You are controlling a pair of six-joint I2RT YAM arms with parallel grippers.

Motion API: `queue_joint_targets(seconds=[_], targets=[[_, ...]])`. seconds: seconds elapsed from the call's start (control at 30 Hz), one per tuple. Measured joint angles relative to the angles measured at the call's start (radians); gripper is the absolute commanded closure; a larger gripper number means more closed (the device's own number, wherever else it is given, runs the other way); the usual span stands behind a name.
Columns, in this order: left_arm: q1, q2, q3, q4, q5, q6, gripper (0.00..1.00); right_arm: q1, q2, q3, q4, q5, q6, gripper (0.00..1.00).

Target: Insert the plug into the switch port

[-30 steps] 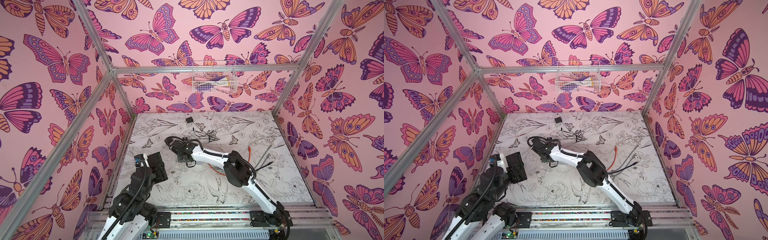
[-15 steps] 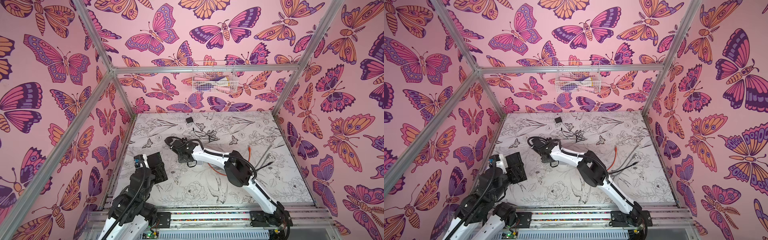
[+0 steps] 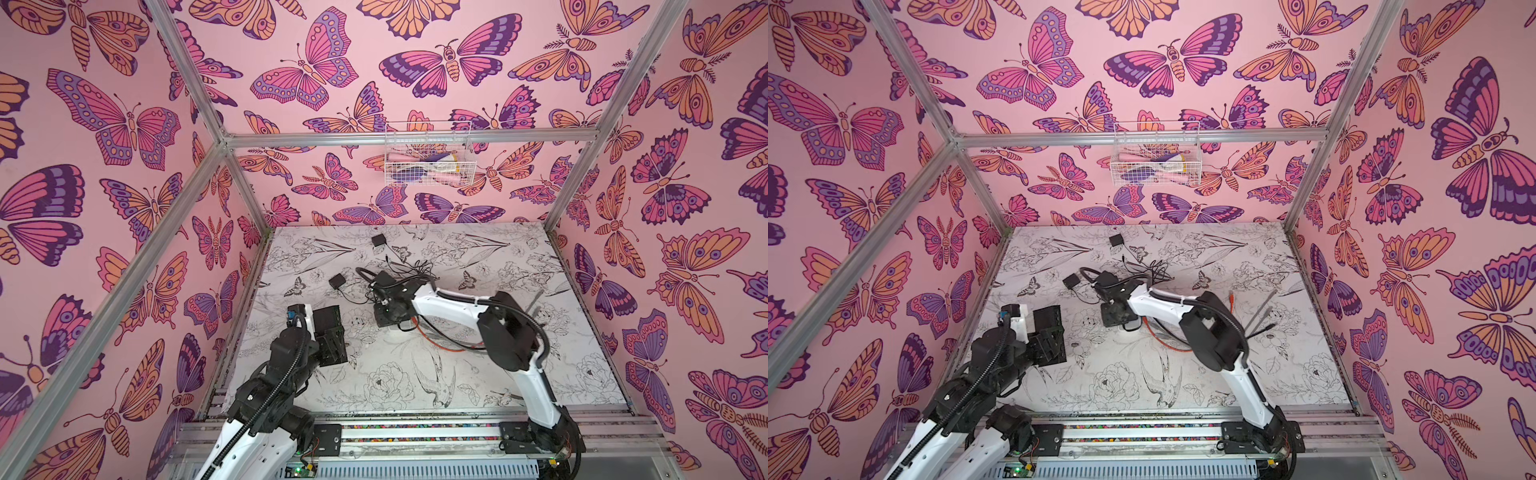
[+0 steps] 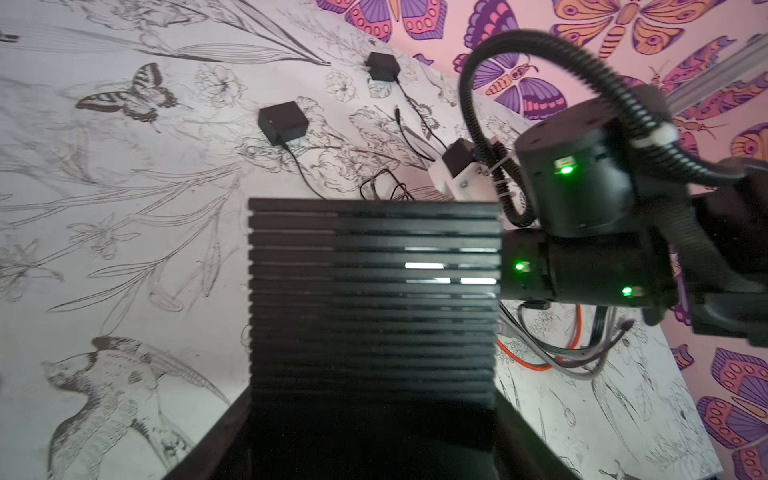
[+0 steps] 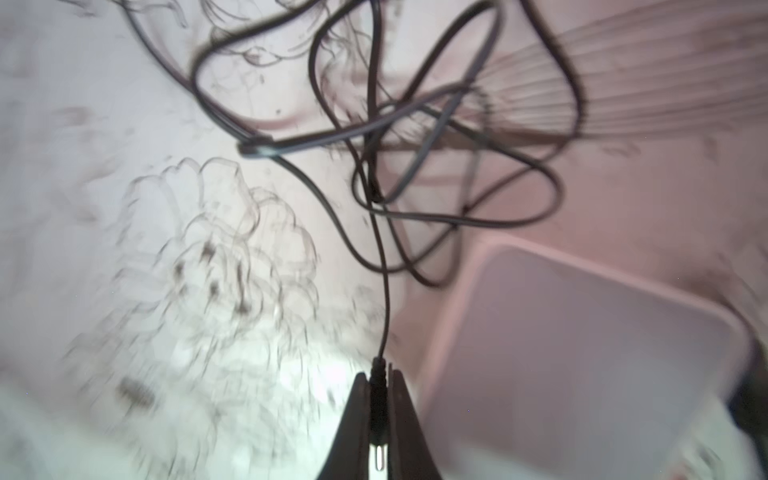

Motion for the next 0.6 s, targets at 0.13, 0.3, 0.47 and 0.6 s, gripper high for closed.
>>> queue_joint_targets(seconds=[0.13,0.3,0.47,0.6], targets=[[-0.033,-0.027,-0.054,0.089,0.093,0.042,1.0,-0.096,-0.187,-0.186,0.218,-0.172,0.0,1.0],[-0.126,-0.064,-0.146,0.23,0.187,0.09,1.0,-0.129,-0.296,-0.285,0.444,-0.359,0.0,1.0],[-0.224,-0.149,-0.294,0.408,0.275,0.151,1.0,-0.131,-0.356,-0.406,0.651,-0.491,0.032,1.0],[-0.283,-0.222,-0.384,0.483,0.315,0.211,1.0,-0.132,-0.422,-0.494,0.758,-0.542,0.051,1.0]])
